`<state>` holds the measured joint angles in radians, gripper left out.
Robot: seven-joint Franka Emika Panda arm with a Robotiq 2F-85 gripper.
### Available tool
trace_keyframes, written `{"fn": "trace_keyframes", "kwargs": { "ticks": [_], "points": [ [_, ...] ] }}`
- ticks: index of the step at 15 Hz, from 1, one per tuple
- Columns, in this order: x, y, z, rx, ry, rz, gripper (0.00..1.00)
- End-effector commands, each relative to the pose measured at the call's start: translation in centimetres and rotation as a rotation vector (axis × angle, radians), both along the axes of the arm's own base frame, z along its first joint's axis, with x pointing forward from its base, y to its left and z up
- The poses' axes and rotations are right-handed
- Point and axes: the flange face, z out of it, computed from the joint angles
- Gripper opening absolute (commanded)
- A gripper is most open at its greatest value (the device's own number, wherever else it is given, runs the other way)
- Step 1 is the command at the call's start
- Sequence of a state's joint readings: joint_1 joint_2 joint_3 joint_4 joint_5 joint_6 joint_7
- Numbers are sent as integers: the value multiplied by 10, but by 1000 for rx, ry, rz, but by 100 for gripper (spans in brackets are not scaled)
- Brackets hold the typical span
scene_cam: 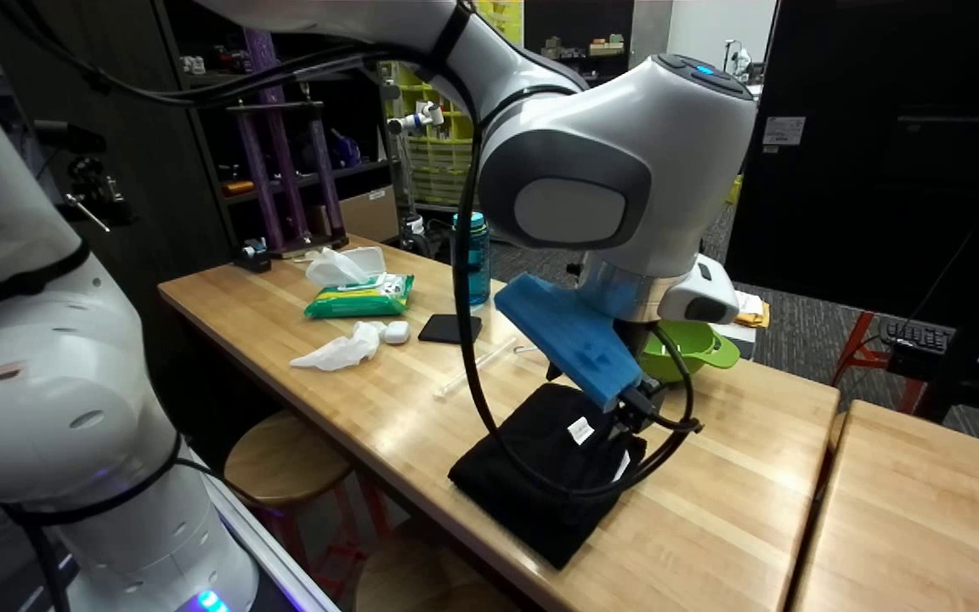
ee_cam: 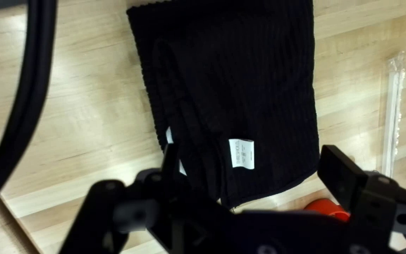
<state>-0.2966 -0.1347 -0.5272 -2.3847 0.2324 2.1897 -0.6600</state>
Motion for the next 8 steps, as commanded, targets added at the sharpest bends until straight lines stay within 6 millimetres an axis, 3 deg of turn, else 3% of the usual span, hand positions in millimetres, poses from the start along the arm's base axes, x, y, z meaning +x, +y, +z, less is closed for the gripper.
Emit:
{"fn": "trace_keyframes", "kwargs": {
  "ticks": [1,8],
  "points": [
    [0,-14,-2,10,-10,12,100],
    [21,-26,-3,21,-83,61,100]
  ]
}}
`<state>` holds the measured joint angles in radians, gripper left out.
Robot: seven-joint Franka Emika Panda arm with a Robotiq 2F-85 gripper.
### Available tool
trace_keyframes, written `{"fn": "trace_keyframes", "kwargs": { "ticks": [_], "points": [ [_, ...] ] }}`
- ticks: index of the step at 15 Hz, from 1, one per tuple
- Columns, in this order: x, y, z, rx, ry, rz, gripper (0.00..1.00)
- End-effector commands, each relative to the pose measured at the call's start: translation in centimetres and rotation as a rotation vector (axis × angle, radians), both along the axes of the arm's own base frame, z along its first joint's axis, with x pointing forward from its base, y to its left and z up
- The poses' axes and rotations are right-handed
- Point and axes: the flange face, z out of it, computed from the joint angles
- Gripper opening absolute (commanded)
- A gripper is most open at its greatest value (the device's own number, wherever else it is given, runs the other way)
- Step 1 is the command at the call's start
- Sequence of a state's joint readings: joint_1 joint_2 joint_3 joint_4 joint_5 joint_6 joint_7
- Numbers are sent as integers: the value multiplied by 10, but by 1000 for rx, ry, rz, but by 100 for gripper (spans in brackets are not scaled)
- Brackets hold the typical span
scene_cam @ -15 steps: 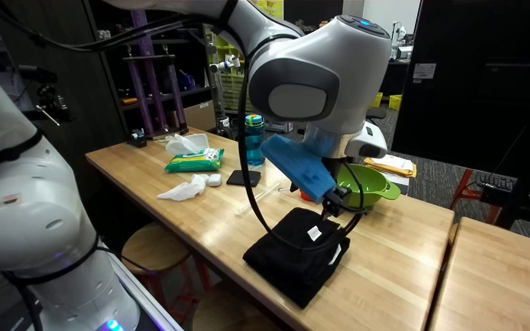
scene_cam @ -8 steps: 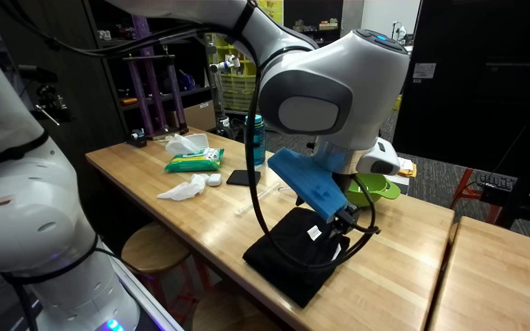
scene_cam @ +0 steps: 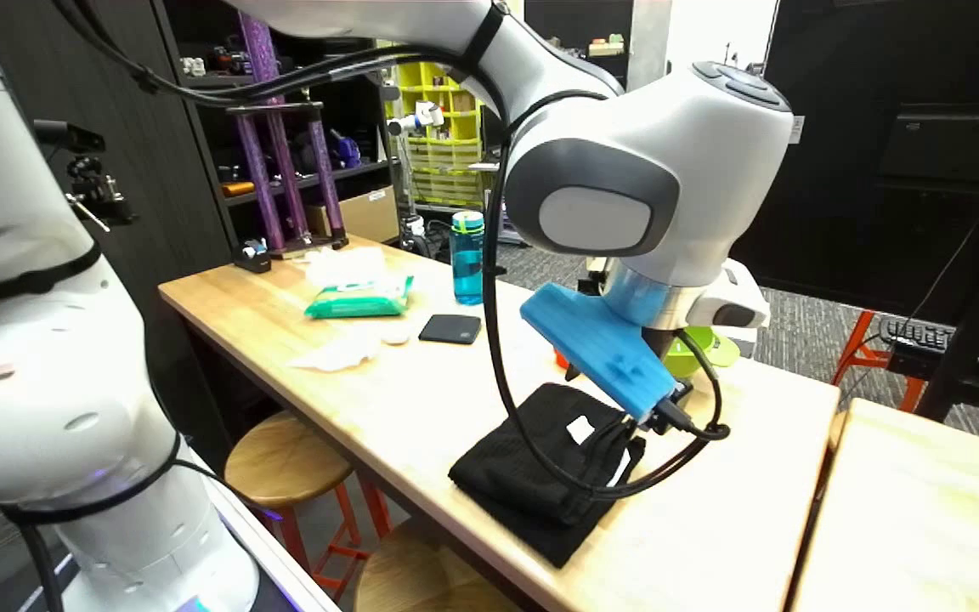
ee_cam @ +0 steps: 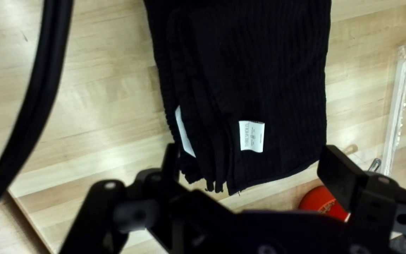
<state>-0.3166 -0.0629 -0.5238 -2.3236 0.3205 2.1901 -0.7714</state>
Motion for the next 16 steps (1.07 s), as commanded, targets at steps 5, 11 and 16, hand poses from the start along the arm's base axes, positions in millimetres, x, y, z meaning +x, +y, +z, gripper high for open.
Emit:
{"fn": "trace_keyframes", "kwargs": {
  "ticks": [5,11,16],
  "points": [
    [34,-12,-13,29,-64,54,100],
    [54,-18,-40,39,-36,66,100],
    [64,-22,-57,50,-13,77,100]
  ]
}}
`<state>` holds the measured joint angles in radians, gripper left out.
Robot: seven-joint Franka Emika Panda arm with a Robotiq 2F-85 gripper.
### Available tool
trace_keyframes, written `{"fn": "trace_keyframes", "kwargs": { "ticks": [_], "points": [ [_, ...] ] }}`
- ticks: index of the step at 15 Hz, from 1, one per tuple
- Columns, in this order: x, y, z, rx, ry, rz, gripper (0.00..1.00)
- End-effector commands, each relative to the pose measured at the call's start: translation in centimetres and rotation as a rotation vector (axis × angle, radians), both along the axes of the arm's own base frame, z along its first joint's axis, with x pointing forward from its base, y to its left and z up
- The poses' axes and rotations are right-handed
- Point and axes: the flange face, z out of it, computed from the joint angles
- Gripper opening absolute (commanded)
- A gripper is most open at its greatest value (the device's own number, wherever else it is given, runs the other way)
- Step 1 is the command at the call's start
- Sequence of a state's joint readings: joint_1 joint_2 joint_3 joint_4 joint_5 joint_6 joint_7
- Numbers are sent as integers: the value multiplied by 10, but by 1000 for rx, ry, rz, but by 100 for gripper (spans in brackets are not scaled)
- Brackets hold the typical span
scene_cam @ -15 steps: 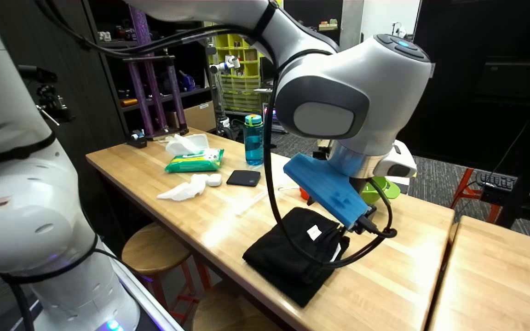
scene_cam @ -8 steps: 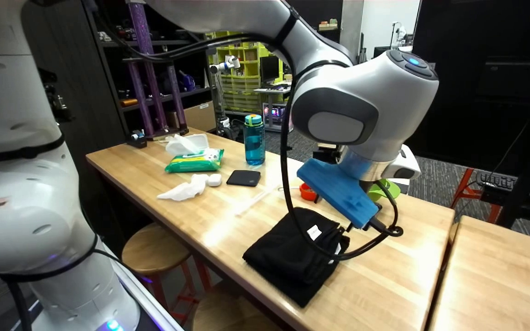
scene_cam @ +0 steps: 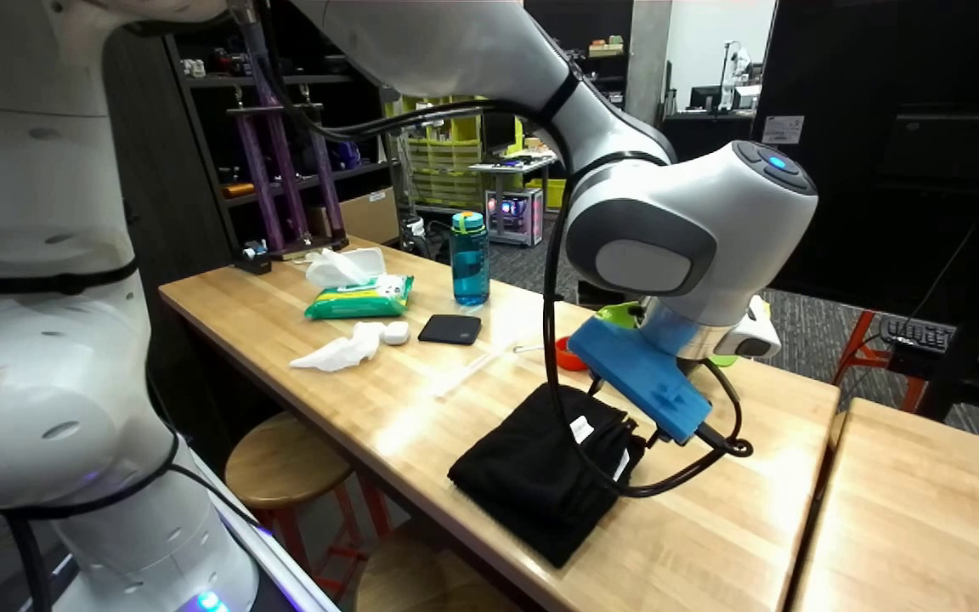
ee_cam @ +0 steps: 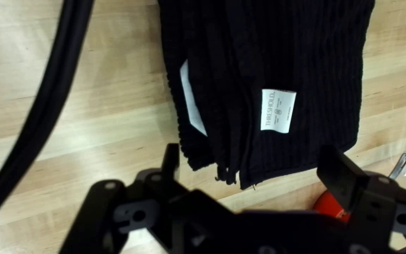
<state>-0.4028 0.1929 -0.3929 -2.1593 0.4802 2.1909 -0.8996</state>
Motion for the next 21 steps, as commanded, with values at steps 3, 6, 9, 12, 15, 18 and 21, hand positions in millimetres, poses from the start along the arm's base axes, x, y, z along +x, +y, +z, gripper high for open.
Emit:
{"fn": "trace_keyframes", "kwargs": {
  "ticks": [3,6,9,12,15,18,21],
  "points": [
    [14,-5,-11,23,-10,20,100],
    [20,-1,-16,28,-4,36,100],
    [26,3,-20,49,-6,60,100],
    [33,7,-21,86,-19,74,100],
    [38,7,-22,108,-30,79,100],
    [38,4,-25,116,-30,87,100],
    [37,3,-29,122,-24,87,100]
  ]
}}
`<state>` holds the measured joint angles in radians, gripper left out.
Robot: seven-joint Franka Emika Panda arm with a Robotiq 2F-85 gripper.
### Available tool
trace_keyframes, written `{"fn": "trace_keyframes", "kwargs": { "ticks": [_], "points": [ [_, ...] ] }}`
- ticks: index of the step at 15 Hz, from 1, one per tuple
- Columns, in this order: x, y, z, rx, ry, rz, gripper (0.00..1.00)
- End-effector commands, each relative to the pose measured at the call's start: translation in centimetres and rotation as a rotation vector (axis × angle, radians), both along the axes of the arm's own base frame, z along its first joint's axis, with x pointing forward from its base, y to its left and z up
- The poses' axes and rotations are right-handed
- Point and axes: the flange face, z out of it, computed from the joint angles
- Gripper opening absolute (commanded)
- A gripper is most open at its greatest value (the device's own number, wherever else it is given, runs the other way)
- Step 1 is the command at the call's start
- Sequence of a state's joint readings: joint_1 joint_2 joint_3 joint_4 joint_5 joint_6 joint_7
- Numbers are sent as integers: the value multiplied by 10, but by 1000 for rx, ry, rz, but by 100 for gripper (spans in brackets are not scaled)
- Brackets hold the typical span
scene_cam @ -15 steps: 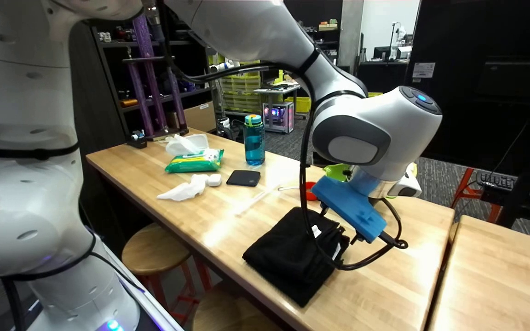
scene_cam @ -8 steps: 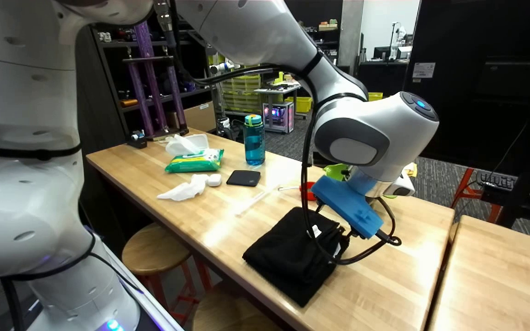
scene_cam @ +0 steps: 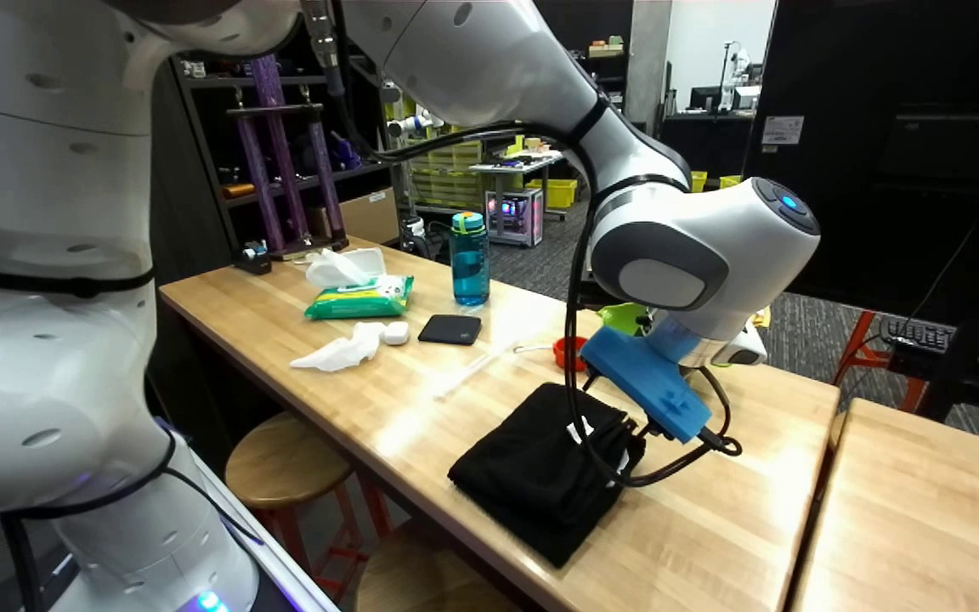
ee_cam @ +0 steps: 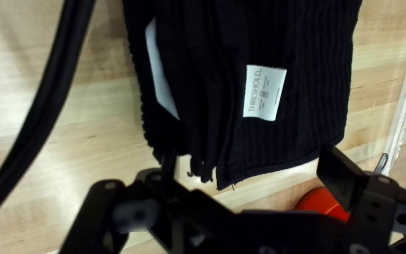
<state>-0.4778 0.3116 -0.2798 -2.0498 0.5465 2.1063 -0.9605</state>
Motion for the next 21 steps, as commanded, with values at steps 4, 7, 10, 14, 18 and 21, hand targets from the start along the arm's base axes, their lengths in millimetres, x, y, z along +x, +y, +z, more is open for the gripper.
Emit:
{"fn": "trace_keyframes", "kwargs": {
  "ticks": [4,7,10,14,18,21],
  "points": [
    [-2,0,-6,43,-11,24,100],
    [-1,3,-5,49,-13,34,100],
    [1,3,-3,51,-17,42,100],
    [1,5,-3,54,-17,48,100],
    [-1,8,-7,64,-7,51,100],
    [-2,9,-8,70,-2,53,100]
  ]
}}
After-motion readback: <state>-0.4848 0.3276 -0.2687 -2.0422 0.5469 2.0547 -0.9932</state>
